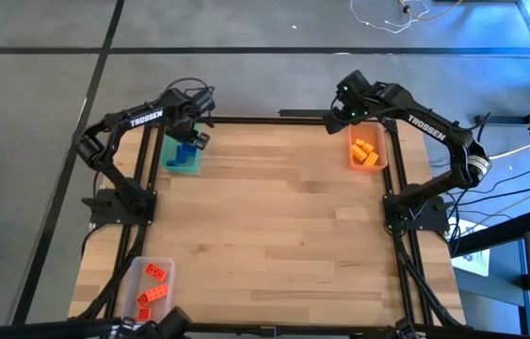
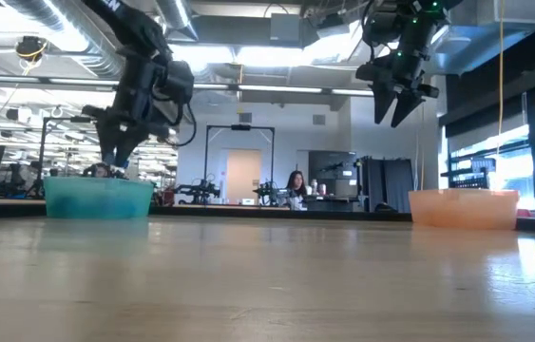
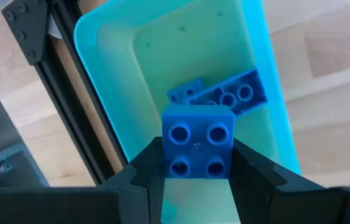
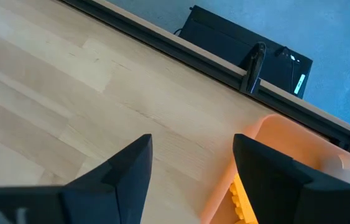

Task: Sort & place blocks by color
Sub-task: Put the blue game piece into the blue bin, then return to Home Position

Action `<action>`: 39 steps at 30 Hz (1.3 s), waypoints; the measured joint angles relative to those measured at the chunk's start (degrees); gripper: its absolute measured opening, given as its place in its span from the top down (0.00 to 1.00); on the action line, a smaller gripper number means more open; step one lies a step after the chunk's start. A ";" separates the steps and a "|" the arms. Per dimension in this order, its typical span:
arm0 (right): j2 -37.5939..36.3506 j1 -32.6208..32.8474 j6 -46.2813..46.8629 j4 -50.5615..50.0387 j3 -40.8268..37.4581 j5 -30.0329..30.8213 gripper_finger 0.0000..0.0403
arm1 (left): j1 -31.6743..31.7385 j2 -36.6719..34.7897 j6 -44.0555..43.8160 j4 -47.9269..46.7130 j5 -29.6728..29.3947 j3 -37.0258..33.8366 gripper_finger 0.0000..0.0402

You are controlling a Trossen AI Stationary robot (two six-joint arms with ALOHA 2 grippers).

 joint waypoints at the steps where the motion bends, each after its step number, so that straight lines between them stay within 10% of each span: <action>1: 0.00 0.00 0.00 0.01 0.00 -0.01 0.44 | 0.50 -0.04 0.01 0.69 0.00 -0.66 0.68; 10: 0.00 0.00 0.00 0.25 0.00 -0.02 0.44 | 2.79 -0.02 1.97 4.12 0.01 -2.95 0.48; 20: 0.00 0.00 -0.39 0.16 0.00 -0.02 0.44 | 2.53 -0.02 5.10 5.04 0.20 -2.95 0.48; 26: 0.00 0.46 -2.70 -0.10 0.00 -2.28 0.54 | 0.96 -1.03 7.98 4.78 0.23 -2.31 0.58; 34: 0.00 3.25 -12.21 -0.10 0.00 -5.08 0.96 | -2.96 -6.07 8.03 4.54 0.69 -1.50 0.86; 39: -0.35 5.11 -17.85 -0.14 0.00 -7.70 0.98 | -5.94 -12.72 9.33 4.54 3.59 -1.50 0.99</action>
